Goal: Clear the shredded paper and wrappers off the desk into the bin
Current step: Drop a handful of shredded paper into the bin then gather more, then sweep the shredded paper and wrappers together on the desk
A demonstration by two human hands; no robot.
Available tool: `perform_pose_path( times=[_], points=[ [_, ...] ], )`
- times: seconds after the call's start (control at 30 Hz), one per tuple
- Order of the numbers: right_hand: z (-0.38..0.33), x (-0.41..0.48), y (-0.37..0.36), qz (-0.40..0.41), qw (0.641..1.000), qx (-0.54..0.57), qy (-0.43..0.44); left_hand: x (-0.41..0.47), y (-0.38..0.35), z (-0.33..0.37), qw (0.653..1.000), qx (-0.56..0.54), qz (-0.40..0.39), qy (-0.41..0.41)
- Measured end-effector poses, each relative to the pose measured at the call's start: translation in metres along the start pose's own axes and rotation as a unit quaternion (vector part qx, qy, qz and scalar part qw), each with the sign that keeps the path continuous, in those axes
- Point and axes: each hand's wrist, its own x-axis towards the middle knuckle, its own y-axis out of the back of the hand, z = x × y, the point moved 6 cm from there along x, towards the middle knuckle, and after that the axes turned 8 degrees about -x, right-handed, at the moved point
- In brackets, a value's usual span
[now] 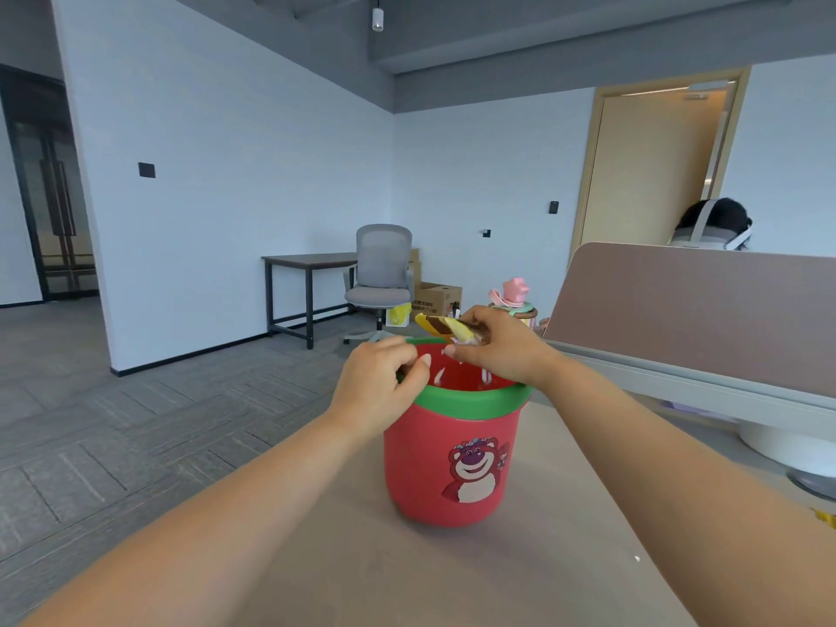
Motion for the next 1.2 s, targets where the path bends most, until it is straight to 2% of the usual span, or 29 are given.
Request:
perform_pose_path(
  times=[0.17, 0.37, 0.6, 0.87, 1.07, 1.2],
  points=[
    [0.002, -0.006, -0.003, -0.068, 0.998, 0.000, -0.008, 0.000, -0.002, 0.000, 1.000, -0.017, -0.003, -0.005],
    [-0.007, -0.012, 0.001, -0.021, 1.000, -0.011, 0.013, -0.003, 0.002, -0.001, 0.999, -0.029, 0.007, 0.011],
    [-0.015, -0.012, -0.002, -0.035, 0.998, -0.053, 0.012, -0.003, 0.003, -0.008, 0.998, -0.030, -0.036, 0.046],
    [-0.014, -0.023, 0.000, -0.024, 0.999, -0.034, 0.007, -0.005, 0.002, -0.004, 0.995, -0.028, -0.061, 0.077],
    [-0.002, -0.050, 0.023, 0.060, 0.998, 0.003, 0.008, -0.001, -0.002, 0.019, 0.996, -0.003, -0.063, 0.058],
    [0.030, -0.078, 0.046, 0.133, 0.991, 0.019, -0.020, 0.001, -0.010, 0.062, 0.999, 0.021, 0.004, -0.048]
  ],
)
